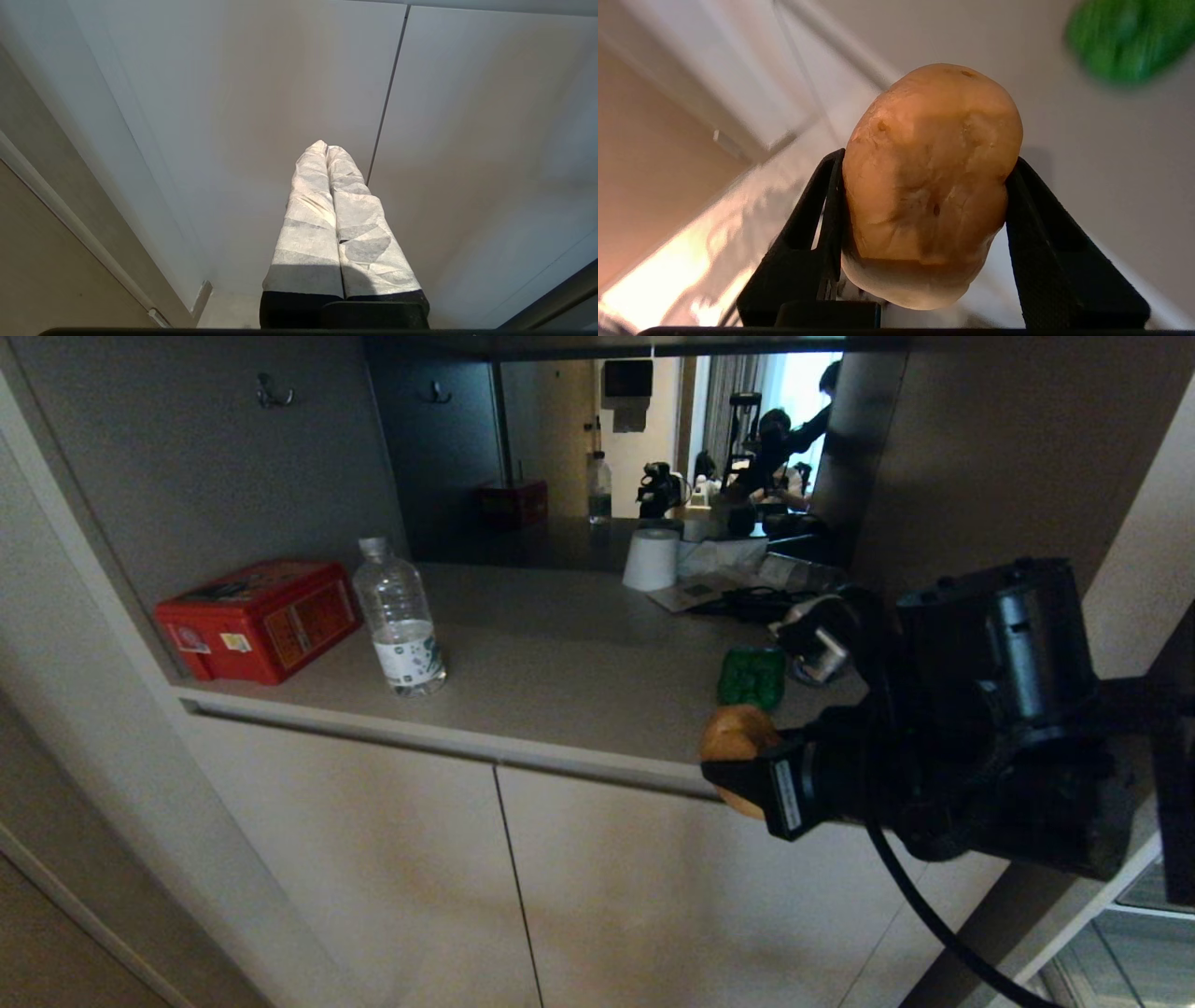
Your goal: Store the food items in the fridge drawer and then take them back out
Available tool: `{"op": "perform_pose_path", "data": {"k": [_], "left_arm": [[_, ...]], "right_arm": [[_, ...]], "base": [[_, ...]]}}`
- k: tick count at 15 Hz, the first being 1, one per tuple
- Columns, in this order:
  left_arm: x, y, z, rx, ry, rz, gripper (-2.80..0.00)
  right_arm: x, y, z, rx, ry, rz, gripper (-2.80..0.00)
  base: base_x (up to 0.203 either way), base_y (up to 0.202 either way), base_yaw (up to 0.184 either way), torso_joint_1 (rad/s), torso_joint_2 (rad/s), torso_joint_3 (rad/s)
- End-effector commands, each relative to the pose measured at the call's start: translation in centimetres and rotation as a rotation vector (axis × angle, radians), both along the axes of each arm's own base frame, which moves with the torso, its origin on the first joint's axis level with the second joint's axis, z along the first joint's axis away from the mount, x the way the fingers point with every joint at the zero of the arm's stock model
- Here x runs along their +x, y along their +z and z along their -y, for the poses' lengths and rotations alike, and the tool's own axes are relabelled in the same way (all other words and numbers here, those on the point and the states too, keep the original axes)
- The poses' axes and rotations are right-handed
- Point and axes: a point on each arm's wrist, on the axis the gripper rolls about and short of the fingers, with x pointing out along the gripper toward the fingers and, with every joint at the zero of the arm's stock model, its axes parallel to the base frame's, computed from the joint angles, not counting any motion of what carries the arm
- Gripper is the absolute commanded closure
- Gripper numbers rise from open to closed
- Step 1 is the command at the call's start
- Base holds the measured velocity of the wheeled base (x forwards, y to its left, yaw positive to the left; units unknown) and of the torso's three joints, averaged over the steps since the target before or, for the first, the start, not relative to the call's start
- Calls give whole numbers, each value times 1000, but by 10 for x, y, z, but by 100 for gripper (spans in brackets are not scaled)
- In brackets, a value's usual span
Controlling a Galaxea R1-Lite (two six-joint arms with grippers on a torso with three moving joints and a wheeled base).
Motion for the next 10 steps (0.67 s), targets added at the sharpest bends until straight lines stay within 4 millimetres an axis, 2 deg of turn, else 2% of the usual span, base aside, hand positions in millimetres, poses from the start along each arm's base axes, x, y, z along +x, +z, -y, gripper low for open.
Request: {"op": "perform_pose_path", "data": {"k": [1,5,10], "left_arm": [[0,0,0,0,1,1,0],[0,0,0,0,1,0,0],[0,0,0,0,1,0,0]], "right_arm": [[26,-12,-24,-21,-8,-22,0],[67,-14,-56,26,-103,5,0],[107,-23,-74,33,-204,44,0]], "base": [[0,0,0,0,0,0],[0,0,0,0,0,0],[0,0,0,0,0,0]]}}
